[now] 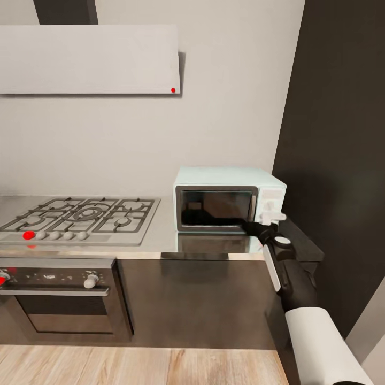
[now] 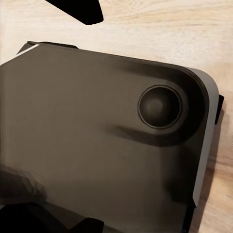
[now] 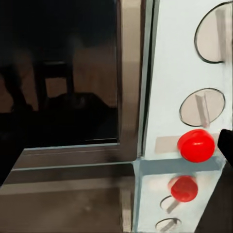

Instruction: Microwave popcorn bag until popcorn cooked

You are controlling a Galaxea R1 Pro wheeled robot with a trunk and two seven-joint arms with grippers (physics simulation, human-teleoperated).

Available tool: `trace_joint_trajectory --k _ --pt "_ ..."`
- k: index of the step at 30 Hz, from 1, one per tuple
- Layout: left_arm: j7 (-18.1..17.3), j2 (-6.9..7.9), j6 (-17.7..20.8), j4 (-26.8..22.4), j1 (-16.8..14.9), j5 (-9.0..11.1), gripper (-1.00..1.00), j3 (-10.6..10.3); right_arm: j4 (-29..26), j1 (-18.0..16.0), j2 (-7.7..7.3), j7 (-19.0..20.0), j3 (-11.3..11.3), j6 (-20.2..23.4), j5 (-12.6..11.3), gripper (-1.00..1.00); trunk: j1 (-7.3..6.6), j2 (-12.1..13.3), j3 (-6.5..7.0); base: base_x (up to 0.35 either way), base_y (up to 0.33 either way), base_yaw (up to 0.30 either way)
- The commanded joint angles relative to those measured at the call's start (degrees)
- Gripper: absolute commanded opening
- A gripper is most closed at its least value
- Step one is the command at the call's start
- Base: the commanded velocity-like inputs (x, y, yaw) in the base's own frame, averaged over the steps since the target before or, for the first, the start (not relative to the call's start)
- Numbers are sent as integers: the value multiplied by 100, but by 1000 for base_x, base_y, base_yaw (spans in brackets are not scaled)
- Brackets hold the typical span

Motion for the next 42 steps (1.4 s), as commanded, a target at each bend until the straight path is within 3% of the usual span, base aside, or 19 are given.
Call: trace_joint_trajectory --k 1,6,7,9,42 --pt "3 1 -15 0 -3 39 100 -3 2 -3 -9 5 -7 -22 62 100 0 -3 -6 0 0 0" --pt "2 4 -15 -4 -4 52 100 9 213 -2 -88 0 -22 -165 75 100 0 -3 -6 0 0 0" --pt "1 1 -19 -7 -3 49 100 6 376 -2 -227 24 -11 -304 91 100 0 -3 -6 0 0 0" --pt "-1 4 -23 -8 -3 33 100 1 401 -2 -300 59 -3 -355 91 100 0 -3 -6 0 0 0" --pt "-10 7 -24 -17 -4 21 100 -10 476 -2 -294 -21 2 -373 96 100 0 -3 -6 113 0 0"
